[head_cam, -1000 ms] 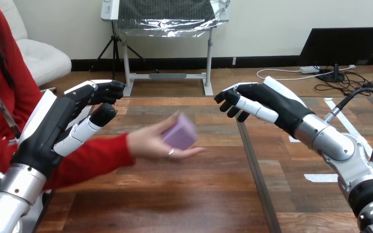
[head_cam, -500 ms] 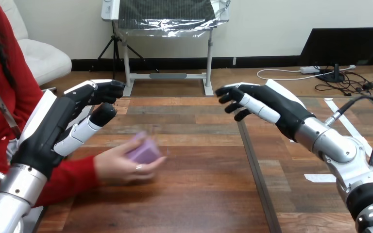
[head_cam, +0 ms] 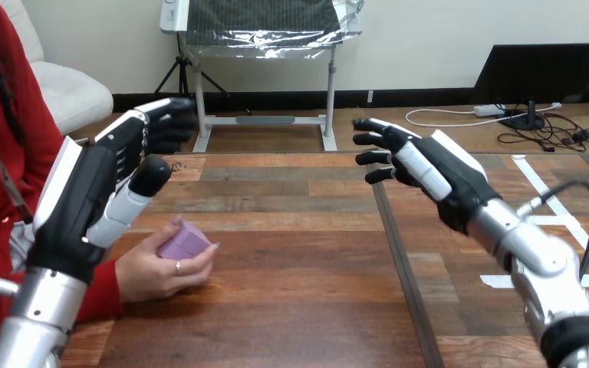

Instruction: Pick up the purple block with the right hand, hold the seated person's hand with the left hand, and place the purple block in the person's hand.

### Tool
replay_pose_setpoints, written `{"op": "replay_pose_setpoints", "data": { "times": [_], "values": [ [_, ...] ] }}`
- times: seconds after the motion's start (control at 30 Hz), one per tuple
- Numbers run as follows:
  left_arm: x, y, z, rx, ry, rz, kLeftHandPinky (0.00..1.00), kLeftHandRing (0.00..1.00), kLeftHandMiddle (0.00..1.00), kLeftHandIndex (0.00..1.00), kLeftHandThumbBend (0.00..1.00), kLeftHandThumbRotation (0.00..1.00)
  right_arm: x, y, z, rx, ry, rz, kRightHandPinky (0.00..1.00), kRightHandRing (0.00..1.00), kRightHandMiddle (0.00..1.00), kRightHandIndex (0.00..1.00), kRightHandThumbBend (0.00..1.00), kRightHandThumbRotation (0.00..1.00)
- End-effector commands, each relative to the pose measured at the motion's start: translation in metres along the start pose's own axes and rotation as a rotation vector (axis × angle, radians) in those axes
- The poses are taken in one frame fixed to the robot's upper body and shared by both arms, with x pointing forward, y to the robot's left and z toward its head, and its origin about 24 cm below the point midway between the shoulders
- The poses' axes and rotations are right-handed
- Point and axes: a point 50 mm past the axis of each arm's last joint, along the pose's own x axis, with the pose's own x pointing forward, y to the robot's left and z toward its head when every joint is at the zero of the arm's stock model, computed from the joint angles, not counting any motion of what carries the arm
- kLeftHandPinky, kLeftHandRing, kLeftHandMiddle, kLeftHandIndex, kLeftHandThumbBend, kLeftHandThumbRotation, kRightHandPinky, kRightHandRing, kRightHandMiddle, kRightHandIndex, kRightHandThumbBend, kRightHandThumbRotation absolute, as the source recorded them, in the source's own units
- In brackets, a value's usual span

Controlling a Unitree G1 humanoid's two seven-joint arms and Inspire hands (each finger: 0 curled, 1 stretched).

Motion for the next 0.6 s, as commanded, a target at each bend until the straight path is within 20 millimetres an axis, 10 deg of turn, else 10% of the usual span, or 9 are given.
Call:
{"op": "replay_pose_setpoints", "data": {
  "times": [0.0, 0.57],
  "values": [
    [-0.006, -0.003, 0.005, -0.033, -0.045, 0.062, 0.82, 0.84, 0.85, 0.84, 0.99, 1.00, -0.003, 0.004, 0.011, 0.108, -0.124, -0.024, 0.84, 0.92, 0.93, 0.96, 1.00, 1.00],
    [-0.044, -0.027, 0.008, -0.181, -0.038, 0.170, 0.92, 0.90, 0.88, 0.86, 0.96, 1.00, -0.044, 0.030, 0.005, 0.264, -0.267, -0.103, 0.96, 0.97, 0.96, 0.96, 1.00, 1.00]
  ]
}}
